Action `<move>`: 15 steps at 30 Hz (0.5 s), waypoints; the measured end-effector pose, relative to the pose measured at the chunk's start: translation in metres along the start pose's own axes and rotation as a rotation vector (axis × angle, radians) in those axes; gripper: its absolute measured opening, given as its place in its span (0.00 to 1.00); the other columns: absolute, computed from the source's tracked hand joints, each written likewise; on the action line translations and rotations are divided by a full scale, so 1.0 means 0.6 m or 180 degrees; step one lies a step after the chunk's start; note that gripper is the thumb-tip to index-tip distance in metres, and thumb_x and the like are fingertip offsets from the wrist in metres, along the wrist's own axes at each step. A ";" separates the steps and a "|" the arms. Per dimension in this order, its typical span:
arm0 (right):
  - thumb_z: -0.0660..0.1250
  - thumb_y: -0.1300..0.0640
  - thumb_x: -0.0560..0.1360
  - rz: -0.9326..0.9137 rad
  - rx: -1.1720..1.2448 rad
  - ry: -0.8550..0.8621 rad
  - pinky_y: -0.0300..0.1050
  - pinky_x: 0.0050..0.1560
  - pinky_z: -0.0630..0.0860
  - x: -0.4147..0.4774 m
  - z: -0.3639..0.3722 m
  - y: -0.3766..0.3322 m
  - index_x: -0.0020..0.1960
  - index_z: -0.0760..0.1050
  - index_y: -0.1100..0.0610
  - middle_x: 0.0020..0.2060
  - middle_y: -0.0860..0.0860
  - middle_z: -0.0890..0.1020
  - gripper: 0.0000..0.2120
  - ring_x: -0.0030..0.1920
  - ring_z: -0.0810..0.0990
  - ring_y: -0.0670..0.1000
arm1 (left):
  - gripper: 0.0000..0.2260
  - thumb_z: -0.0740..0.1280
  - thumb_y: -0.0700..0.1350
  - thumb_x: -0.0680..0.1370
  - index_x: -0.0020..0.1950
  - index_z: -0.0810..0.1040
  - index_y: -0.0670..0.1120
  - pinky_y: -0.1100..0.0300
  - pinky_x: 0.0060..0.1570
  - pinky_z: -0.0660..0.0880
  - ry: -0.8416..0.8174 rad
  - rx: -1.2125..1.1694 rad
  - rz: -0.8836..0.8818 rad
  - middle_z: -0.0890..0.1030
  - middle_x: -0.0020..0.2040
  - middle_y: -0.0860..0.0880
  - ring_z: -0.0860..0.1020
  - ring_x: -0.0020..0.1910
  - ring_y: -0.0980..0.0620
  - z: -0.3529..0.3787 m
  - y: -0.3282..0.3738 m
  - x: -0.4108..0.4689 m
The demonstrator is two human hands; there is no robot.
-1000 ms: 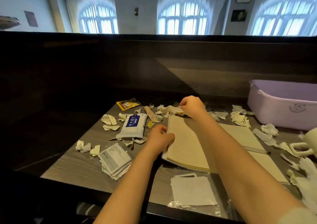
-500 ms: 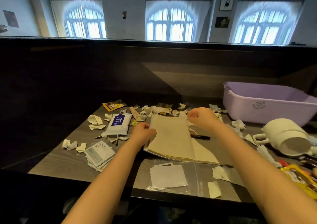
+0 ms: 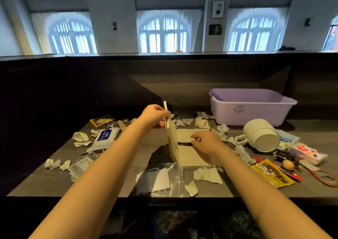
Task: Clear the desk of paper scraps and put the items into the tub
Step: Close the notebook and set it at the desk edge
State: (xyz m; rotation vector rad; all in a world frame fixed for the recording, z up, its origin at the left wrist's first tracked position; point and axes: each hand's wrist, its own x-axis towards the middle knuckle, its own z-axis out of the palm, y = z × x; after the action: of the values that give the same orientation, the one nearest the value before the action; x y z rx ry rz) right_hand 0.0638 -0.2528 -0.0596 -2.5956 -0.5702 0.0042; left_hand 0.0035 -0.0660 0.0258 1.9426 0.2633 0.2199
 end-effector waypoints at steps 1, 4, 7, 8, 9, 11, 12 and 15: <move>0.61 0.54 0.79 0.0024 0.0350 0.0081 0.46 0.59 0.73 -0.002 -0.007 -0.002 0.65 0.74 0.51 0.62 0.50 0.77 0.16 0.61 0.75 0.51 | 0.10 0.65 0.46 0.78 0.56 0.75 0.43 0.64 0.34 0.74 -0.0081 -0.0117 0.0023 0.77 0.41 0.47 0.74 0.34 0.55 0.012 0.007 -0.001; 0.57 0.53 0.81 0.0033 0.1785 0.0368 0.41 0.51 0.73 -0.009 -0.038 -0.026 0.66 0.72 0.54 0.60 0.53 0.78 0.16 0.56 0.77 0.50 | 0.12 0.62 0.47 0.79 0.58 0.76 0.42 0.61 0.36 0.74 -0.0297 -0.0269 0.0076 0.76 0.39 0.47 0.75 0.34 0.53 0.046 0.019 -0.004; 0.51 0.46 0.82 0.0352 0.2920 0.0210 0.47 0.51 0.77 -0.019 -0.076 -0.049 0.65 0.71 0.54 0.49 0.53 0.80 0.19 0.47 0.79 0.50 | 0.11 0.61 0.47 0.79 0.56 0.77 0.44 0.59 0.42 0.75 -0.0524 0.0087 0.0165 0.79 0.45 0.47 0.78 0.42 0.51 0.079 0.014 -0.012; 0.51 0.44 0.81 0.0438 0.3018 0.0125 0.48 0.51 0.77 -0.022 -0.087 -0.048 0.66 0.70 0.53 0.49 0.52 0.80 0.20 0.48 0.79 0.50 | 0.10 0.61 0.47 0.79 0.56 0.77 0.45 0.59 0.44 0.75 -0.0585 0.0228 0.0189 0.80 0.47 0.47 0.79 0.45 0.51 0.088 0.009 -0.015; 0.52 0.43 0.81 0.0509 0.2991 0.0032 0.48 0.51 0.77 -0.026 -0.094 -0.042 0.67 0.70 0.53 0.50 0.52 0.79 0.21 0.50 0.79 0.51 | 0.10 0.62 0.47 0.79 0.56 0.77 0.45 0.58 0.46 0.76 -0.0626 0.0338 0.0183 0.80 0.49 0.47 0.79 0.48 0.50 0.095 0.002 -0.017; 0.59 0.47 0.79 0.0646 0.2805 -0.0097 0.45 0.46 0.78 -0.035 -0.100 -0.024 0.69 0.67 0.55 0.56 0.54 0.76 0.21 0.50 0.78 0.52 | 0.09 0.62 0.46 0.79 0.55 0.77 0.44 0.58 0.46 0.75 -0.0692 0.0490 0.0131 0.79 0.50 0.46 0.78 0.49 0.49 0.105 -0.016 -0.021; 0.63 0.51 0.78 0.0711 0.2637 -0.0112 0.44 0.44 0.78 -0.038 -0.099 -0.015 0.69 0.66 0.55 0.56 0.54 0.76 0.21 0.49 0.78 0.51 | 0.08 0.62 0.46 0.78 0.53 0.77 0.44 0.59 0.44 0.74 -0.0709 0.0595 0.0116 0.79 0.49 0.46 0.78 0.47 0.50 0.107 -0.026 -0.023; 0.66 0.64 0.74 0.0835 0.2174 -0.0048 0.49 0.53 0.79 -0.040 -0.087 0.006 0.70 0.65 0.55 0.63 0.55 0.75 0.25 0.56 0.78 0.54 | 0.06 0.63 0.46 0.78 0.48 0.77 0.44 0.62 0.37 0.71 -0.0617 0.1104 0.0018 0.78 0.44 0.48 0.75 0.41 0.54 0.101 -0.061 -0.024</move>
State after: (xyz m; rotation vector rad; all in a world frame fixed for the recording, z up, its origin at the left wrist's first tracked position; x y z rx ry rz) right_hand 0.0487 -0.2891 -0.0171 -1.9791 -0.1765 0.2586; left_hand 0.0034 -0.1105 -0.0315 2.2903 0.1754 -0.0139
